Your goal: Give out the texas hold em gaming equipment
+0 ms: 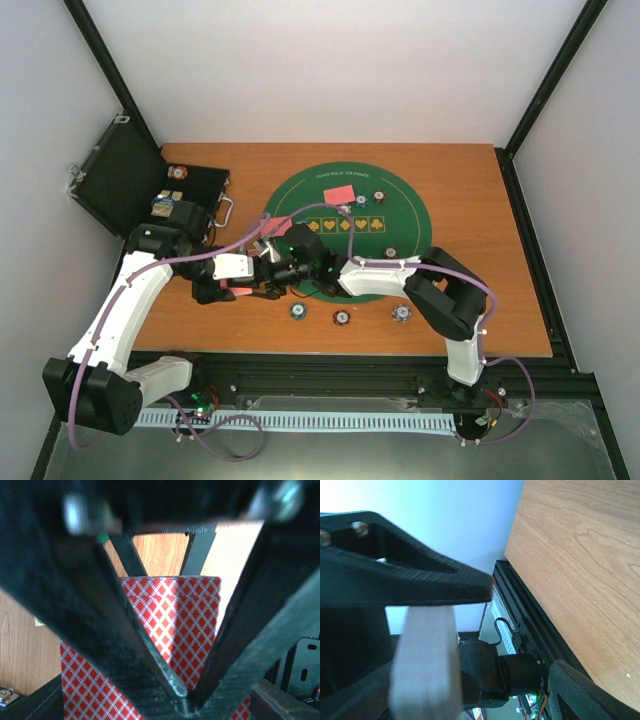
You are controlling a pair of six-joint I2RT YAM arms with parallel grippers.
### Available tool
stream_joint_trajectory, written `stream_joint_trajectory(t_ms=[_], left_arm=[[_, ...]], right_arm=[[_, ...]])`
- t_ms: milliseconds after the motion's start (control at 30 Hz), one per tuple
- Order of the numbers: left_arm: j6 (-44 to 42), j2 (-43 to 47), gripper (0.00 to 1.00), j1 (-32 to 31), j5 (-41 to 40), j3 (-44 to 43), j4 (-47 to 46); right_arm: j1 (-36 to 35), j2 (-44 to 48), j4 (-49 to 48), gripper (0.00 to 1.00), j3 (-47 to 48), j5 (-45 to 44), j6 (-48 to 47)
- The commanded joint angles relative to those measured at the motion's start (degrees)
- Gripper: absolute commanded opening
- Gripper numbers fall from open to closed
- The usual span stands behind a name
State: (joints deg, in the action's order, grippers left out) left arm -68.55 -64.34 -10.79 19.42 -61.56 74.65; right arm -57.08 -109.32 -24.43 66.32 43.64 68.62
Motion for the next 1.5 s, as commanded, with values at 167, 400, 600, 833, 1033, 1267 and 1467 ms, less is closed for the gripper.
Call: stream_joint_trajectory(t_ms=[167, 400, 600, 833, 1033, 1267, 1467], left_arm=[[-0.1, 0.3, 0.01, -0.1, 0.5, -2.4, 1.2], [-0.2, 0.1, 0.01, -0.1, 0.6, -2.7, 1.0], [0.0, -0.1, 0.01, -0.1, 0.6, -2.5, 0.7], [-0.2, 0.2, 0.01, -0.1, -0.1, -1.7, 0.0], [-0.1, 0.2, 0.01, -0.1, -0.1, -1.5, -0.3], [-0.1, 0.3, 0.01, -0.1, -0.6, -1.0, -0.6], [0.2, 0.1, 0.01, -0.1, -0.9, -0.8, -0.7]], right_arm=[[0.7, -2.7, -1.5, 0.69, -0.2, -0.2, 2.0], [2.9, 0.9, 0.1, 0.66, -5.7, -1.1, 0.4], [3.3, 3.2, 1.7, 0.57, -6.3, -1.6, -0.4], [3.5, 6.5, 4.5, 0.29, -5.9, -2.5, -1.5], [4.0, 8.2, 5.8, 0.15, -5.9, -2.8, -2.0], [4.4, 10.2, 6.8, 0.03, -5.8, -2.9, -2.2], [4.9, 11.7, 7.1, 0.03, -6.1, -2.9, -2.4]])
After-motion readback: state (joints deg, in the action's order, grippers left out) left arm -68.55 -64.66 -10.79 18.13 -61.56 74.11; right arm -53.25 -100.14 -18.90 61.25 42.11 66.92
